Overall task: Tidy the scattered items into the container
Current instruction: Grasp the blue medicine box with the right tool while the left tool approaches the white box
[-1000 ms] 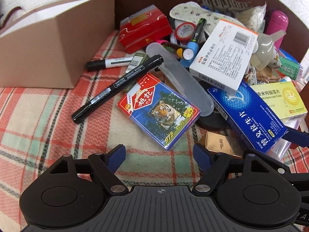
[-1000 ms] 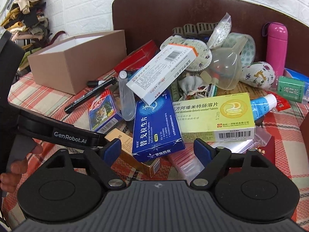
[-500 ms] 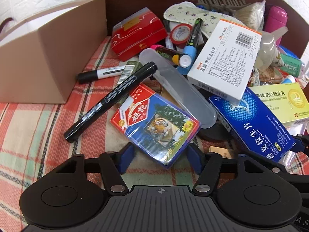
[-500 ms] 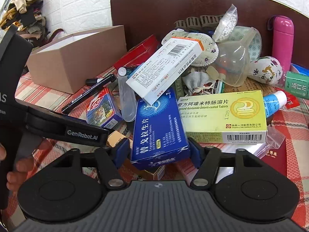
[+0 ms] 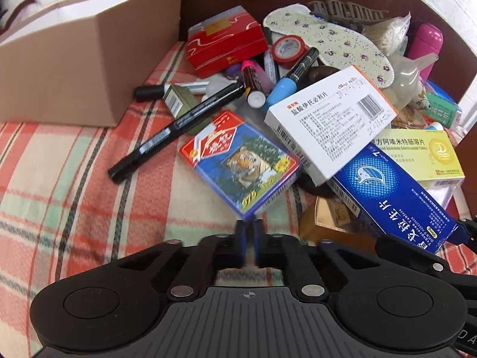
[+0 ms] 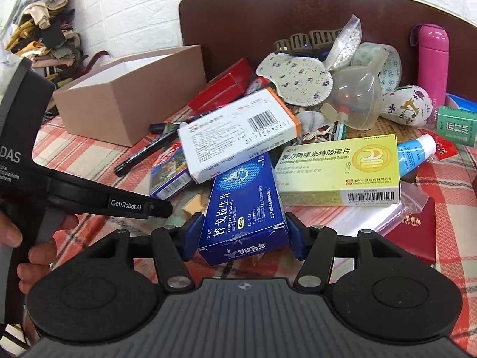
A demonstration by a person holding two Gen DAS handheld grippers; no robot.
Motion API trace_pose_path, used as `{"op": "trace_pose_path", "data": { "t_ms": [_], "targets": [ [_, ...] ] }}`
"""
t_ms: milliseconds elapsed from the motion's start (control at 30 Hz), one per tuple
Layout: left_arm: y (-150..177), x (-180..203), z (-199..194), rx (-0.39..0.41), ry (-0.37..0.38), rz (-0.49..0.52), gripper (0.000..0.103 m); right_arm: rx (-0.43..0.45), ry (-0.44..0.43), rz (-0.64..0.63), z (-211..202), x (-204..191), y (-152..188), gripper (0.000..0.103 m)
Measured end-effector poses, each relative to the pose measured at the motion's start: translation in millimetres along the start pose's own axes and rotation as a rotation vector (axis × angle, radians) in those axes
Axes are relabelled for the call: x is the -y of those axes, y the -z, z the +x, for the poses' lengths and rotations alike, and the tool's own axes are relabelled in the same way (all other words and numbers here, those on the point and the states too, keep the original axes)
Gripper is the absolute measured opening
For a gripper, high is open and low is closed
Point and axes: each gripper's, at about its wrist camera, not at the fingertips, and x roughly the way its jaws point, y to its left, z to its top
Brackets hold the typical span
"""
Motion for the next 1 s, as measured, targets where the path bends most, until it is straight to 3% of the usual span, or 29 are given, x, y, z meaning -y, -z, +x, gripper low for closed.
{"op": "trace_pose_path", "data": {
  "t_ms": [233, 300, 333, 600, 633, 667, 733, 1000],
  "targets": [
    [14, 2, -19, 0.001, 0.056, 0.011, 0.0, -0.012, -0.024, -0.011, -12, -4, 9, 0.063],
    [16, 5, -23, 0.0, 0.083, 0.026, 0.02, -0.025, -0.026, -0.015, -14, -4, 14, 0.063],
    [16, 8, -24, 0.002, 0.086, 0.031, 0.023, -0.033, -0.024, -0.011, -14, -3, 16, 0.063],
    [10, 14, -23, 0.022, 0.092, 0.027, 0.027, -0.075, 0.001, 0.014, -13, 6, 26, 0.061],
    [8, 12, -24, 0.028, 0.086, 0.021, 0.034, -0.075, 0.003, 0.016, -12, 7, 27, 0.061],
    [7, 10, -24, 0.034, 0.08, 0.014, 0.05, -0.075, 0.004, 0.021, -10, 7, 26, 0.062],
    [1, 5, -24, 0.051, 0.064, -0.002, 0.059, -0.077, 0.003, 0.028, -7, 7, 26, 0.062],
    [-31, -2, -18, 0.101, 0.081, -0.023, 0.066, -0.088, 0.001, 0.029, 1, 7, 26, 0.063]
  ]
}}
